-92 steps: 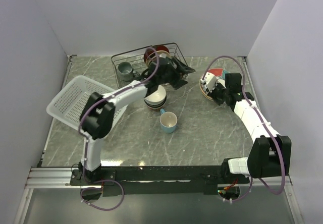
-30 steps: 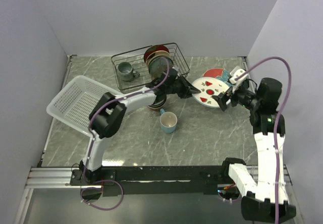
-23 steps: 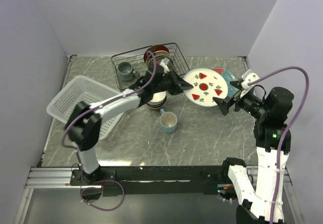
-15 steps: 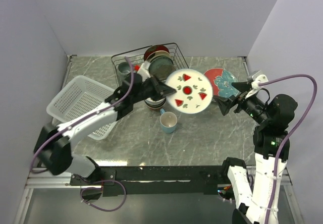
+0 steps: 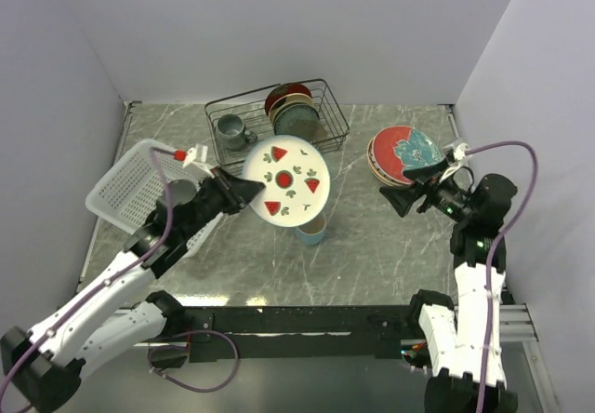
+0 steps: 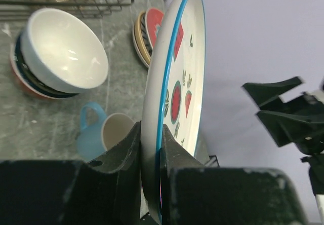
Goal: Place the mixed dishes into the plastic bin
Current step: Pick up the plate at the center of the board, then place the plate in the plastic bin.
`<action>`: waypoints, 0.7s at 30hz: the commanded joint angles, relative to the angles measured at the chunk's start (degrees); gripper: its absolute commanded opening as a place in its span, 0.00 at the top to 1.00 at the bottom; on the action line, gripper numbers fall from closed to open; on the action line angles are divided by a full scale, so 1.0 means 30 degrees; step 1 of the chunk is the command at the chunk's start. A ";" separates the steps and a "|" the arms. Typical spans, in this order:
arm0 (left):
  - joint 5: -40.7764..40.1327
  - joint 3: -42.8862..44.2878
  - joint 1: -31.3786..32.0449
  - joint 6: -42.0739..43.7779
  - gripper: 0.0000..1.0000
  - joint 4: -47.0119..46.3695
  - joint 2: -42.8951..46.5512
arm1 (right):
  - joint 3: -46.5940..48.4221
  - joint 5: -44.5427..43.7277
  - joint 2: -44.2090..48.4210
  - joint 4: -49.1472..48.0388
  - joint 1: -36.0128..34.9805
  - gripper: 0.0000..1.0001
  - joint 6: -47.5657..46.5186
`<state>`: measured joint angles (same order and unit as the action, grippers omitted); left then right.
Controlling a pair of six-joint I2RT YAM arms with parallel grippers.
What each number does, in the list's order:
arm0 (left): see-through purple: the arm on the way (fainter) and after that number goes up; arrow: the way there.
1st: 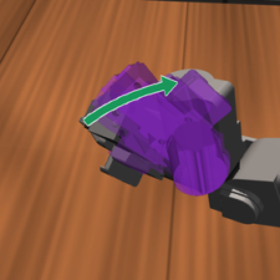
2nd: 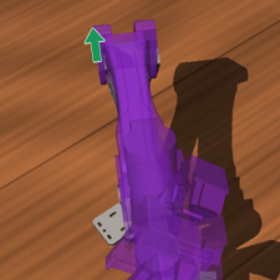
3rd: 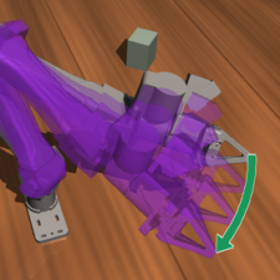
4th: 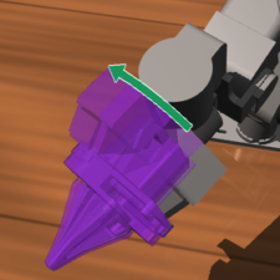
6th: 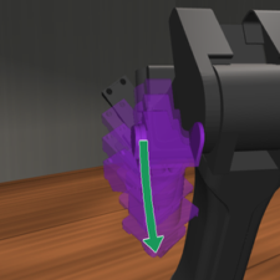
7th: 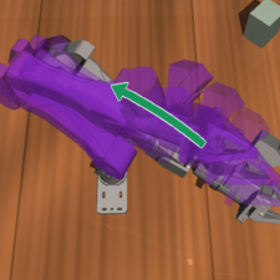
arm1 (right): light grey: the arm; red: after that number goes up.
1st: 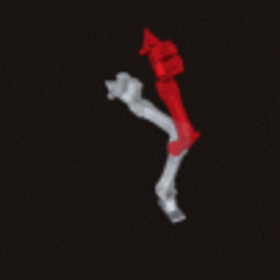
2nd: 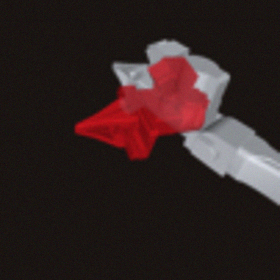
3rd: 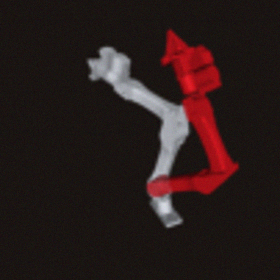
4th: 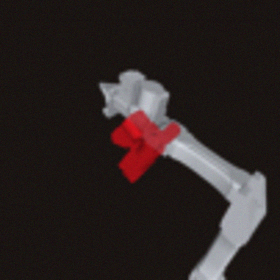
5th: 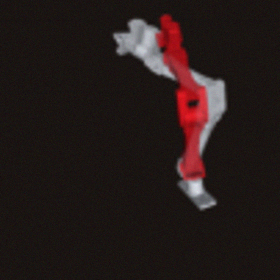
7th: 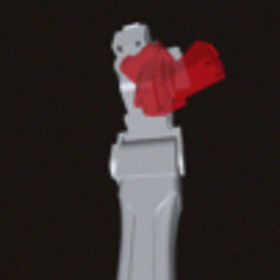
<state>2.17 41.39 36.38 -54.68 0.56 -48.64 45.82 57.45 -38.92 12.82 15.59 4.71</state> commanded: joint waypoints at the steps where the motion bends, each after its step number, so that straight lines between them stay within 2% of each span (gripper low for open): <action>1: -0.1631 -0.0112 -0.0290 0.0967 0.99 -0.1623 0.2734 | -0.1854 0.2061 -0.1118 -0.3130 0.0104 0.00 0.0630; 5: -0.2569 -0.0960 -0.0408 0.1612 0.99 -0.0773 0.4492 | -0.2470 0.1827 -0.1238 -0.2167 0.0104 0.00 -0.1941; 12: -0.4824 -0.1871 -0.0525 0.2287 0.99 0.0662 0.7188 | -0.2765 0.1359 -0.0681 -0.1785 0.0104 0.00 -0.2506; 18: -0.6524 -0.1257 -0.0730 0.3107 0.99 0.1806 0.7104 | -0.2560 0.0157 -0.0388 -0.1168 0.0133 0.00 -0.3239; 21: -0.6878 -0.1169 -0.1750 0.3196 0.99 0.1807 0.6841 | -0.2501 0.0098 -0.0416 -0.0963 0.0133 0.00 -0.3328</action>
<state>-14.48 34.33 34.11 -45.67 14.24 -28.45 37.04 59.11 -40.88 10.07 15.64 -3.29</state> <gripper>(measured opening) 0.179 0.997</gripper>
